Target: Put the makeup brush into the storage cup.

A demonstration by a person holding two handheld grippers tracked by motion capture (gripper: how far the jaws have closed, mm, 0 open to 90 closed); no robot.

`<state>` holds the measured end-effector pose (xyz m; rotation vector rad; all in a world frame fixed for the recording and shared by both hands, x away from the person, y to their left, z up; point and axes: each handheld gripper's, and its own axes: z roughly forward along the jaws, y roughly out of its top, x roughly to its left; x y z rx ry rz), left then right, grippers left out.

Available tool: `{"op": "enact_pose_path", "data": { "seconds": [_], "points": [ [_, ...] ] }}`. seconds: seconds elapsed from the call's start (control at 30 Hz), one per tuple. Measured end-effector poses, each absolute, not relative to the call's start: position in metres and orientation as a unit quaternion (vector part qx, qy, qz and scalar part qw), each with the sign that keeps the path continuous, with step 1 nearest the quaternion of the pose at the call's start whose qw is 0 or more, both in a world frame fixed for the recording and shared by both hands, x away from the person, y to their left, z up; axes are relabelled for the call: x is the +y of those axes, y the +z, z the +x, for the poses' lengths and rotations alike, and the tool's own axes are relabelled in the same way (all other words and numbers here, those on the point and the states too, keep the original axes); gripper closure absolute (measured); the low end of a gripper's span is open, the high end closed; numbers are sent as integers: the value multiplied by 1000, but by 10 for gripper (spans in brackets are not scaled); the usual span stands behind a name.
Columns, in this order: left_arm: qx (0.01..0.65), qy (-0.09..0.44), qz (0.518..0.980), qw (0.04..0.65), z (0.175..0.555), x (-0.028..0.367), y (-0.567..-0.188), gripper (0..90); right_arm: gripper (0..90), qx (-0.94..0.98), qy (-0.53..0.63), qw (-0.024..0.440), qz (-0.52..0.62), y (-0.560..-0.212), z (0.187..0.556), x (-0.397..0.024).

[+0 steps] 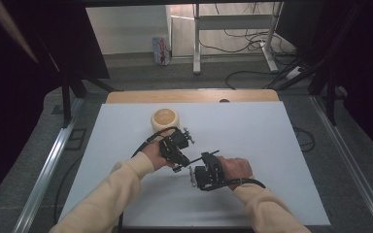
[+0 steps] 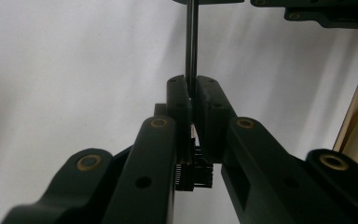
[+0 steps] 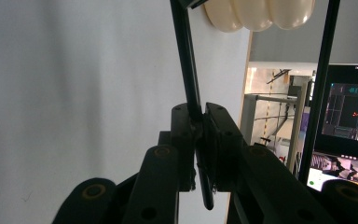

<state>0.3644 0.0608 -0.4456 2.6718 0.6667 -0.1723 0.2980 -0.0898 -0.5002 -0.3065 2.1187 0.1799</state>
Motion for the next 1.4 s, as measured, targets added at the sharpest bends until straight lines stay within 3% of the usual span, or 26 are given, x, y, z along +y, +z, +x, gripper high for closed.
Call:
{"op": "enact_pose_path", "data": {
  "seconds": [0.1, 0.23, 0.37, 0.47, 0.5, 0.53, 0.7, 1.07, 1.4],
  "points": [
    [239, -42, 948, 209, 364, 65, -442, 822, 846, 867, 72, 477, -127, -500, 298, -90],
    [287, 2, 926, 246, 364, 73, -432, 429, 848, 868, 79, 476, -119, -499, 298, -92],
    [310, 22, 906, 288, 363, 85, -421, 271, 848, 869, 86, 475, -109, -498, 298, -95],
    [319, 30, 895, 309, 359, 94, -416, 217, 848, 866, 80, 479, -123, -496, 299, -97],
    [319, 32, 894, 314, 358, 97, -414, 199, 848, 879, 81, 454, -124, -495, 300, -98],
    [323, 33, 890, 321, 356, 99, -413, 186, 848, 869, 75, 475, -118, -495, 298, -98],
    [333, 59, 880, 334, 348, 114, -408, 124, 848, 878, 86, 462, -95, -496, 297, -100],
    [345, 95, 845, 398, 322, 157, -395, 96, 848, 872, 89, 473, -92, -492, 298, -106],
    [361, 102, 824, 425, 301, 175, -414, 91, 848, 868, 100, 479, -84, -489, 296, -108]
  ]
}}
